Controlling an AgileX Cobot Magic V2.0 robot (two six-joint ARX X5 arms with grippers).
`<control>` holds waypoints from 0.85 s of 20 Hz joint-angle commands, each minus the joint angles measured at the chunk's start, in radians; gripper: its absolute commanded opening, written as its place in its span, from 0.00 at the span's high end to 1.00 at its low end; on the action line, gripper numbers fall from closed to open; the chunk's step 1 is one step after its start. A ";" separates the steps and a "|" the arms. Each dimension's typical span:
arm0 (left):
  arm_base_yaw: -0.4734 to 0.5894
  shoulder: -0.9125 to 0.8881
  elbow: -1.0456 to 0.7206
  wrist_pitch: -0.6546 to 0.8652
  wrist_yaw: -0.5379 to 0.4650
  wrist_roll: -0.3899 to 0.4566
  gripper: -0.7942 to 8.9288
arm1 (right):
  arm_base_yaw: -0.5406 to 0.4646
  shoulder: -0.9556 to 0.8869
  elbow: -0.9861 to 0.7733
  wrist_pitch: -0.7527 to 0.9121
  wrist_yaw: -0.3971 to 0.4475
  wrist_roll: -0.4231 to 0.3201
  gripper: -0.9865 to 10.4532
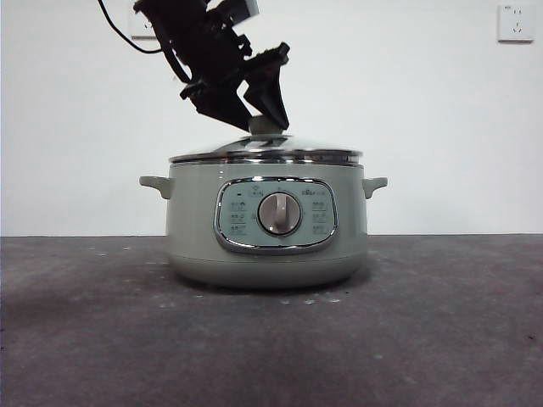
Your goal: Pick up the corn,open the lid,put the corn in the pot,close the lid
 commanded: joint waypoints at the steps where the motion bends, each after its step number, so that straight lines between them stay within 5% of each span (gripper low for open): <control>1: -0.002 -0.051 0.043 0.028 0.016 -0.006 0.93 | 0.001 -0.002 0.000 0.006 -0.001 -0.004 0.92; 9: 0.018 -0.217 0.061 -0.040 0.027 -0.014 0.93 | 0.001 0.024 0.000 0.039 -0.010 -0.008 0.92; 17: 0.102 -0.433 0.056 -0.226 0.057 -0.004 0.93 | 0.001 0.204 0.000 0.251 -0.159 -0.015 0.92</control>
